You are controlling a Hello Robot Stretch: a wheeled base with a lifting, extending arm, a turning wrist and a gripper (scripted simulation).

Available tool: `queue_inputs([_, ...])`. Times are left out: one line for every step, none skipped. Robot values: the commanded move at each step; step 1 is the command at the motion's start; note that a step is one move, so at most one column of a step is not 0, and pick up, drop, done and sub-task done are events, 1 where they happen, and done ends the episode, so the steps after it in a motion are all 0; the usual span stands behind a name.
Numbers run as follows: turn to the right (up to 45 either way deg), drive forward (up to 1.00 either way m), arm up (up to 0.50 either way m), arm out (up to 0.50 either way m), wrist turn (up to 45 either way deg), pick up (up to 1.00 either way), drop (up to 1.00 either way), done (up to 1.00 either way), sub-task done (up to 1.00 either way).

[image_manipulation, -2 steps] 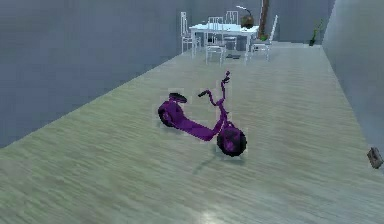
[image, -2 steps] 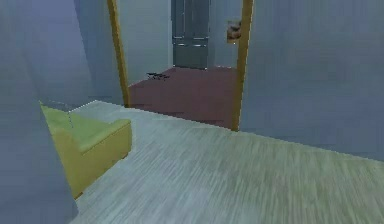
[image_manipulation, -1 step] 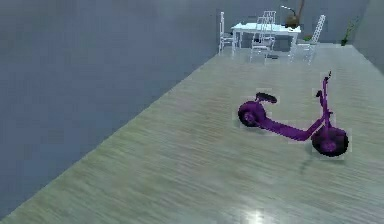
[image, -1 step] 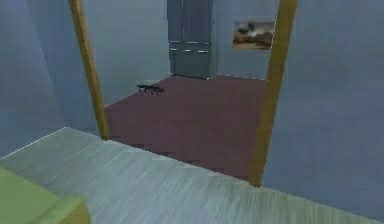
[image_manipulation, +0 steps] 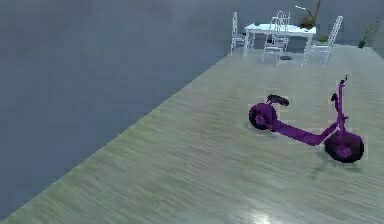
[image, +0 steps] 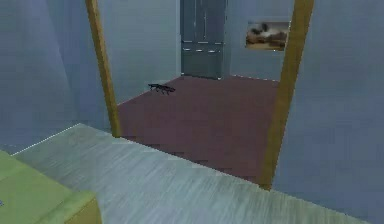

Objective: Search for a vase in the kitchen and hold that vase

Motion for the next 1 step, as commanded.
queue_inputs([0.0, 1.00, 0.00, 0.00, 0.0, 0.00, 0.00, 0.00, 0.00])
